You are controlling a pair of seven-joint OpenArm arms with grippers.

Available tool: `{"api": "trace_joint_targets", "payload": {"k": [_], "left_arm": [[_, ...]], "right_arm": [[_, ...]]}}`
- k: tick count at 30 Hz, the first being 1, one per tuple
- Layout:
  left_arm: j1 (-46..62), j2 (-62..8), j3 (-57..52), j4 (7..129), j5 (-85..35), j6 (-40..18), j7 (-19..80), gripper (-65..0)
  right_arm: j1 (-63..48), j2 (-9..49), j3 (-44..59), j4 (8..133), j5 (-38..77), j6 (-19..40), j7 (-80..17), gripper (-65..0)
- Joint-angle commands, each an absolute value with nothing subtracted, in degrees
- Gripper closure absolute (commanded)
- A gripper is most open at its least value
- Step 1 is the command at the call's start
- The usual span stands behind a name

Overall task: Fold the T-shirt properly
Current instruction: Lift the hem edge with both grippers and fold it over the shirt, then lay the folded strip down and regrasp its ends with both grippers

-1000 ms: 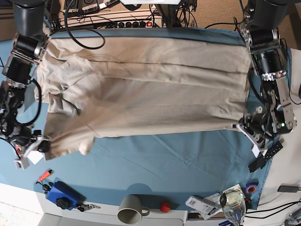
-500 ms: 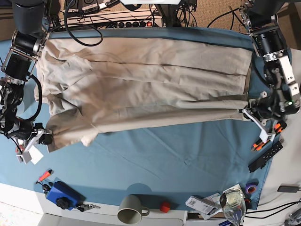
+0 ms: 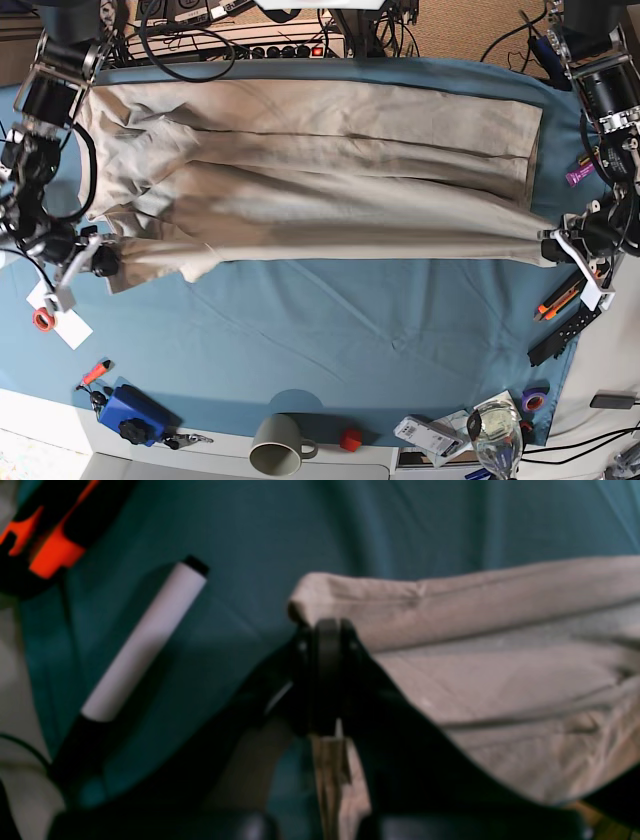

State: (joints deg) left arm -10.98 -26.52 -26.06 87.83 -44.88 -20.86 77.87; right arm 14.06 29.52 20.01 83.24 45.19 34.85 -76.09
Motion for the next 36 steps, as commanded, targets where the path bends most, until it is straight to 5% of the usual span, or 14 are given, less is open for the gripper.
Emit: {"api": "trace_joint_targets", "payload": {"k": [1,36], "left_arm": [[-11.4,-27.7,-26.4,88.9,-45.6,-21.0,77.6,0.0],[7.2,-24.3,-26.5,102.6,-48.0,-22.5,77.7,0.0]], "right_arm": [[14.4,30.9,21.5,84.4,45.9,35.1,-75.0,0.0],[-13.8,30.7,37.2,98.7,50.1,36.2,-78.5,0.0]]}}
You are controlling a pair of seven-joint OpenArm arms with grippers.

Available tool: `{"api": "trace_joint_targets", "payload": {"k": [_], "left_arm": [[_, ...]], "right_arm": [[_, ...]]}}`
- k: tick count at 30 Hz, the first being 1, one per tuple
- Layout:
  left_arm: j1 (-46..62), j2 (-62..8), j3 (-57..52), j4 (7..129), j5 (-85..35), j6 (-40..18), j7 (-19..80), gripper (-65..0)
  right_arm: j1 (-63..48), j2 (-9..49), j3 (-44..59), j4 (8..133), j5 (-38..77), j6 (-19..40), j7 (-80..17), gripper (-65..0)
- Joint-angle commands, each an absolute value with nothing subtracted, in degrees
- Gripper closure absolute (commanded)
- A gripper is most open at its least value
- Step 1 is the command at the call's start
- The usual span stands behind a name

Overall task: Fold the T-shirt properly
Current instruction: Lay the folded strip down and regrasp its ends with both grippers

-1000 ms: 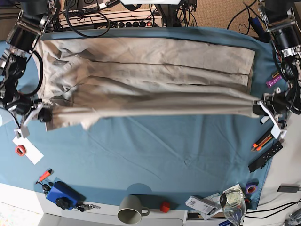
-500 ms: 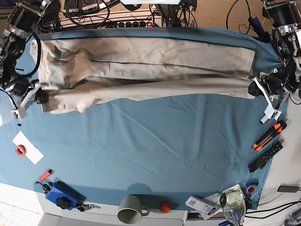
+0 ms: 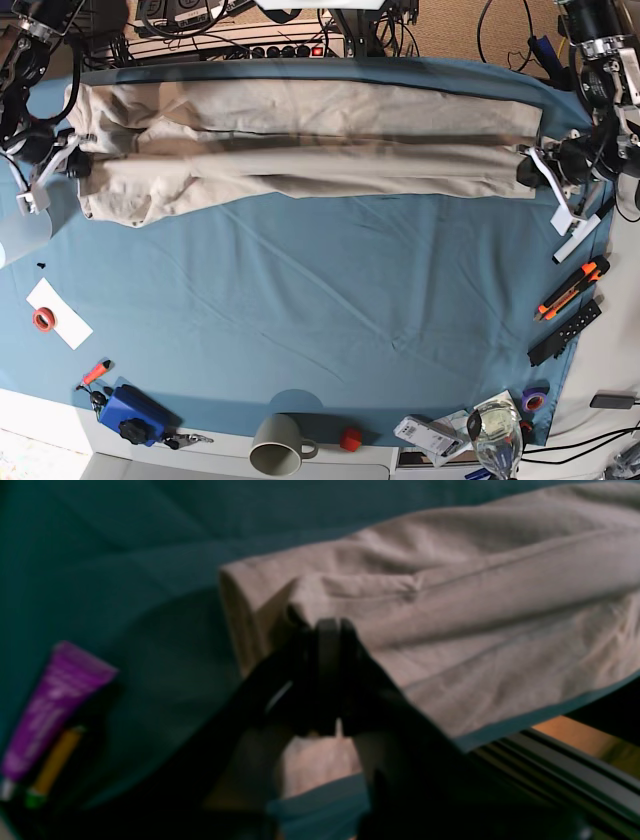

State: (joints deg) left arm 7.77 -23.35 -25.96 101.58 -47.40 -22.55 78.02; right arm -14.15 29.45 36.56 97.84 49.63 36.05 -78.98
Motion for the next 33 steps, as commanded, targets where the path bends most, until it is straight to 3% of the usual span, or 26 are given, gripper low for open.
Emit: {"api": "trace_joint_targets", "payload": {"k": [1,19,33], "left_arm": [[7.2,-23.8,-26.5,102.6,-48.0,-22.5,77.9,0.0],[15.4,-23.3,-32.9,109.7,-47.7,-22.4,76.0,0.0],[18.9,-20.8,-32.9,109.7,-47.6,-22.6,76.5,0.0]], "right_arm": [[-14.3,30.5,37.2,98.7,50.1,36.2,-78.6,0.0],[-21.6,23.4,37.2,105.5,49.1,36.2,-79.3,0.0],[-23.4,23.2,37.2,105.5,48.4,36.2,-79.9,0.0]]}}
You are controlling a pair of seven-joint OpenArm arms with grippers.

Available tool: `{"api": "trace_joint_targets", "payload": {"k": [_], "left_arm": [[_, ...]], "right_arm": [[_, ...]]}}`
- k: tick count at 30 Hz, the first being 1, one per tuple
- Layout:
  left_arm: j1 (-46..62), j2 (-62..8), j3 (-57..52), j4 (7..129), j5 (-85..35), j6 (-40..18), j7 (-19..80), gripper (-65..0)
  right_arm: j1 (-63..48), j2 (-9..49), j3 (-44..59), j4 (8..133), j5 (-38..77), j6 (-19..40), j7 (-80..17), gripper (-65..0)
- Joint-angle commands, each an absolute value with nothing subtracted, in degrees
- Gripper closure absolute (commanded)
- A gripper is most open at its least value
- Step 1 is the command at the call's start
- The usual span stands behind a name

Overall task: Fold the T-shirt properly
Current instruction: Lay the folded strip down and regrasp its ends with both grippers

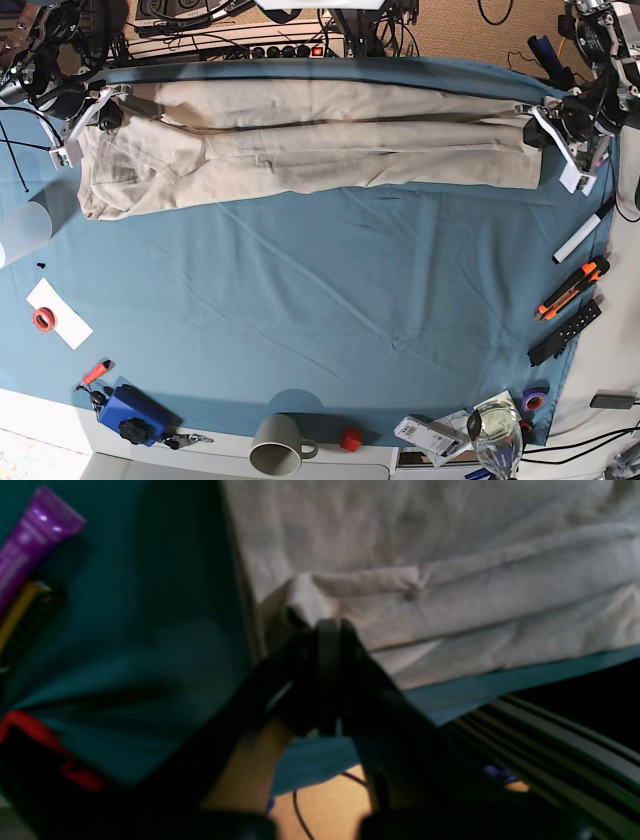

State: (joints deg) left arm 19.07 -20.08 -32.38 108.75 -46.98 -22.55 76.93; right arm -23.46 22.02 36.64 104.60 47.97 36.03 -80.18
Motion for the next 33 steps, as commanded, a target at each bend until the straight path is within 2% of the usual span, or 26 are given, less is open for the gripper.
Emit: {"api": "trace_joint_targets", "payload": {"k": [1,3,6,8,12,18,24,33], "left_arm": [[18.9,-20.3,-32.9,109.7,-47.6,-22.6,76.5,0.0],[18.9,-19.4,-32.9,109.7,-47.6,-22.6,76.4,0.0],[19.1,-18.6,-32.9,109.7,-47.6,-22.6,76.4,-9.8],[19.1,-18.6,-32.9,109.7,-47.6,-22.6,76.4,-15.9],[19.1,-18.6,-32.9,110.0,-47.5,-22.6,75.5,-21.9],[19.2,-18.6,-32.9,112.1,-42.6,-22.5,74.3,-22.3],[20.7,-18.6,-32.9,115.1,-38.6,-20.4,69.8,-37.7],[21.2,-18.5,-32.9,116.5,-36.7,-16.4,66.0,-38.1]], "right_arm": [[-23.4,23.2,37.2,105.5,48.4,36.2,-80.0,0.0],[-23.7,23.2,37.2,105.5,48.4,36.2,-80.0,-1.9],[-25.1,23.2,37.2,105.5,48.4,36.2,-80.0,-10.2],[-26.4,23.2,37.2,105.5,48.5,36.2,-80.0,-13.0],[-28.1,23.2,37.2,105.5,50.7,36.2,-80.0,-13.0],[-28.1,23.2,37.2,105.5,51.2,36.2,-80.0,-13.0],[-28.1,23.2,37.2,105.5,50.9,36.2,-80.0,-13.0],[-28.1,23.2,37.2,105.5,51.0,36.2,-80.0,-13.0]]}}
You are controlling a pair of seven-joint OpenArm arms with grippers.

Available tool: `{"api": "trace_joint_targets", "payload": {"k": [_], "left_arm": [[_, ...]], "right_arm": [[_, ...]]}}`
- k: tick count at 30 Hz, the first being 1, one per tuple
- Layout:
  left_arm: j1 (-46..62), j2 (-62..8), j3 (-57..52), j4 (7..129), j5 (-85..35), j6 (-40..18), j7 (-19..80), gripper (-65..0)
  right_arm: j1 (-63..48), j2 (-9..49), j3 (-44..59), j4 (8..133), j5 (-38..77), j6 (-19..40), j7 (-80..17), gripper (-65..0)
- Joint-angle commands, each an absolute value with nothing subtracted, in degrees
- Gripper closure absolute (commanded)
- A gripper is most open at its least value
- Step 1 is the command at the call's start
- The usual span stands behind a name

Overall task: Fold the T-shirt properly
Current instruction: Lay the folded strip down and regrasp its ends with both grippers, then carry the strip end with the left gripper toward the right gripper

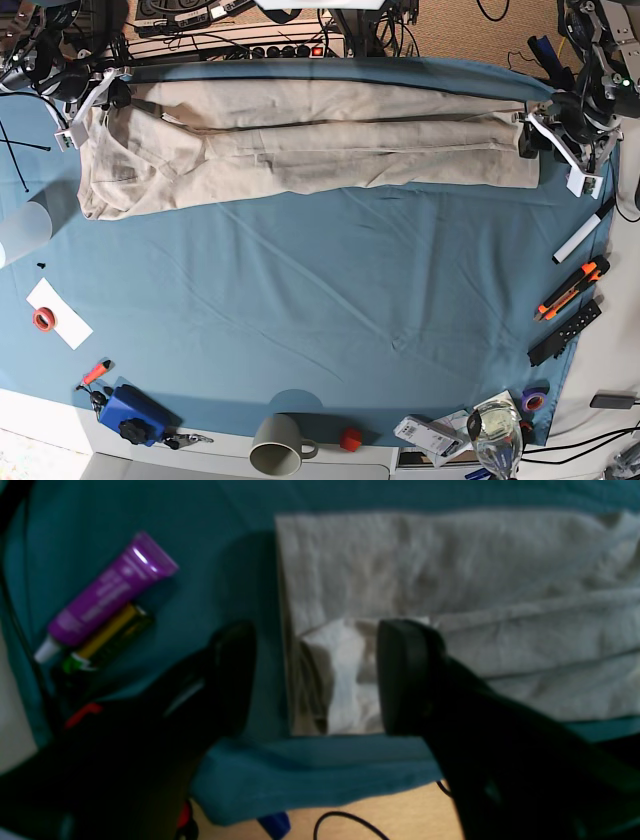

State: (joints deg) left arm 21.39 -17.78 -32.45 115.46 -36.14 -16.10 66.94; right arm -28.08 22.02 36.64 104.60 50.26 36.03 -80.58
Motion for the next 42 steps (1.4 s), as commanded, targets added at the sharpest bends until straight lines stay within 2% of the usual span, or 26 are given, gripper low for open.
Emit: {"api": "trace_joint_targets", "payload": {"k": [1,4,9,18,23,26,30,33,37,42], "left_arm": [[21.2,-18.2,-32.9,116.4,-36.8,-15.1,66.0,-38.1],[21.1,-16.4,-32.8,115.2,-36.8,-13.1,66.0,-38.1],[19.7,-13.4,-32.8,109.9,-36.8,-13.1,67.3,-38.0],[18.9,-13.3,-32.8,100.2,-37.9,-11.9,71.8,-38.0],[19.2,-13.3,-32.8,98.3,-44.0,-15.4,76.4,-37.5],[19.2,-13.3,-32.8,98.3,-49.2,-17.9,77.8,-33.3],[19.2,-13.3,-32.8,98.3,-51.9,-19.4,78.0,-32.6],[19.2,-13.3,-32.8,98.3,-51.8,-19.4,77.8,-23.3],[18.9,-13.4,-32.8,98.4,-49.2,-17.8,75.3,0.0],[16.5,-13.4,-32.8,99.7,-46.0,-17.6,75.0,0.0]], "right_arm": [[-28.1,23.2,37.2,105.5,51.0,36.2,-80.0,-13.0],[-28.1,23.2,37.2,105.5,52.0,35.7,-80.0,-13.0],[-28.1,23.2,37.2,105.5,53.8,35.7,-80.0,-13.0],[-28.1,23.2,37.2,105.5,53.8,35.7,-80.0,-13.0],[-28.1,23.2,37.2,105.5,53.8,35.7,-80.0,-13.0],[-27.9,23.2,37.2,105.5,53.8,35.7,-80.0,-13.0],[-27.7,23.2,37.2,105.5,54.0,35.7,-80.0,-13.0],[-27.7,23.2,37.2,105.5,54.0,35.7,-80.0,-13.0],[-27.6,23.2,37.2,105.5,54.0,35.7,-79.9,-13.0],[-27.6,23.2,37.2,105.5,54.0,35.7,-79.6,-13.0]]}}
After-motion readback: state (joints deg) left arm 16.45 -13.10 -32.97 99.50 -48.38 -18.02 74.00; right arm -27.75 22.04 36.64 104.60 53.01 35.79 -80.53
